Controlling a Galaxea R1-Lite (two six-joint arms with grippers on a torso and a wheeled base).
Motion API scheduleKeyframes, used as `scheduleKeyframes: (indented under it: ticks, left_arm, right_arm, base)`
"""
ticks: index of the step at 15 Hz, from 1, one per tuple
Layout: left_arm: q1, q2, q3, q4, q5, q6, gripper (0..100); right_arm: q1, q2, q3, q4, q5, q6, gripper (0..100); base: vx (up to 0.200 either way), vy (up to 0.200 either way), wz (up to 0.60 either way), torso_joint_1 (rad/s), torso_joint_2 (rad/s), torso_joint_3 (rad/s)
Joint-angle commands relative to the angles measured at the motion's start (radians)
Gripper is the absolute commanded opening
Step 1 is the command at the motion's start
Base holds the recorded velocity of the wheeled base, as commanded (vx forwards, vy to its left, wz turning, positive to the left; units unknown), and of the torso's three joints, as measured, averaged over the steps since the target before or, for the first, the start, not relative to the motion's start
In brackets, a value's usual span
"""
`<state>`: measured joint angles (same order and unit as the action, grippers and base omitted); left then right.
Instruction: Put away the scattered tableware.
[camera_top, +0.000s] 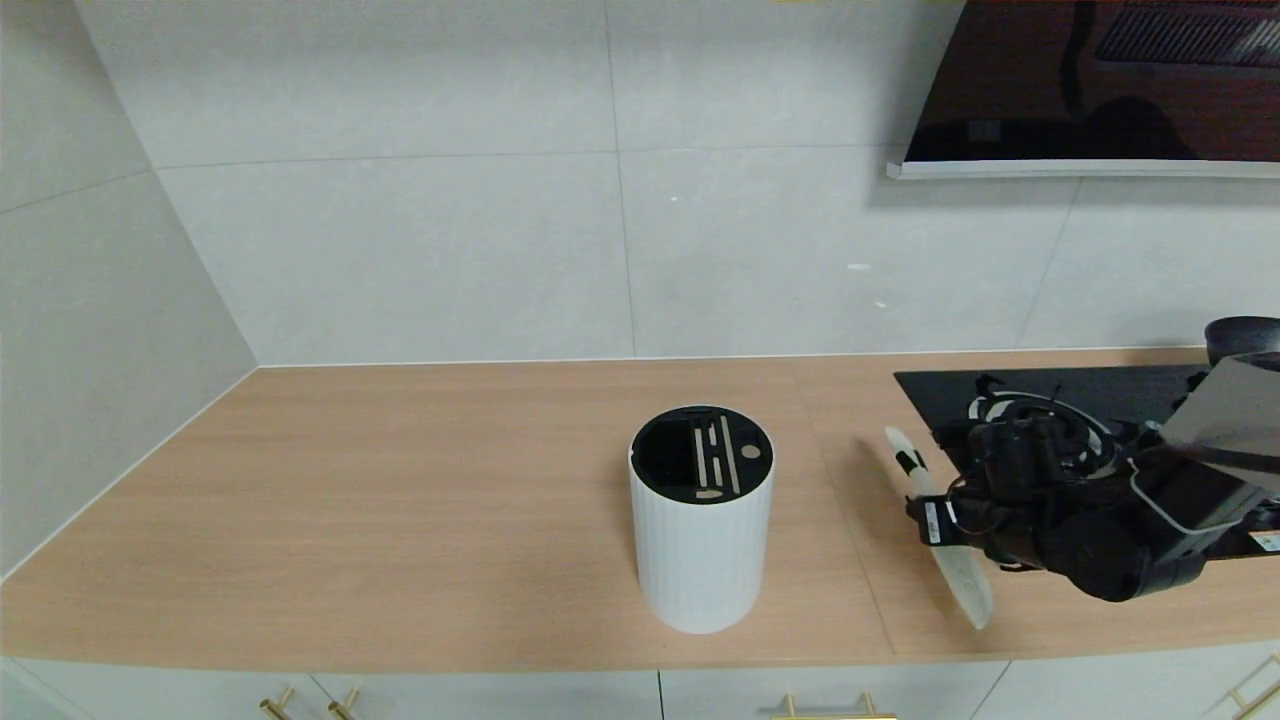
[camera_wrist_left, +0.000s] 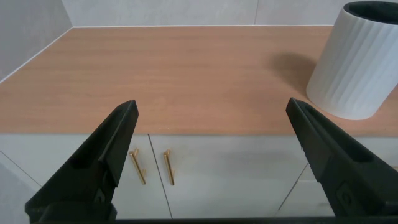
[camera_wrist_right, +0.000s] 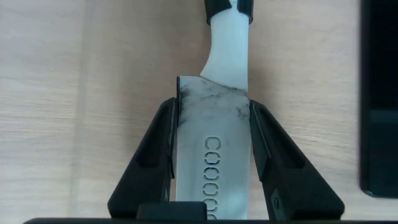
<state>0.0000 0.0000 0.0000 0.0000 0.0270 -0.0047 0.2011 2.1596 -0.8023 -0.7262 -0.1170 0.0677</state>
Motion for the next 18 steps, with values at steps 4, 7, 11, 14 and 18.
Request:
scheduleKeyframes:
  ticks: [4,7,11,14,18]
  left_arm:
    - [0.0,0.0,0.0,0.0,0.001,0.0,100]
    - [0.0,0.0,-0.005,-0.015,0.008,-0.006,100]
    - [-0.002,0.014,-0.163,0.044,-0.148,-0.087,100]
    - [-0.018,0.304,-0.456,0.164,-0.403,-0.093,100]
    - [-0.018,0.801,-0.752,0.083,-0.438,-0.072,100]
  right_arm:
    - [0.086,-0.264,0.091,0.005,-0.001,0.001,0]
    - [0.136,-0.353,0.129,0.007,-0.003,0.001,0]
    - [0.158,-0.489,0.127,0.01,-0.001,-0.002,0]
    - [0.19,-0.524,0.023,0.028,-0.001,-0.005,0]
    - [0.256,-0.527,-0.031,0.062,-0.003,-0.005,0]
  base:
    - [0.0,0.0,0.0,0.0,0.0,0.0]
    - [0.0,0.0,0.0,0.0,0.0,0.0]
    - [0.0,0.0,0.0,0.0,0.0,0.0]
    - [0.0,0.0,0.0,0.0,0.0,0.0]
    - [0.0,0.0,0.0,0.0,0.0,0.0]
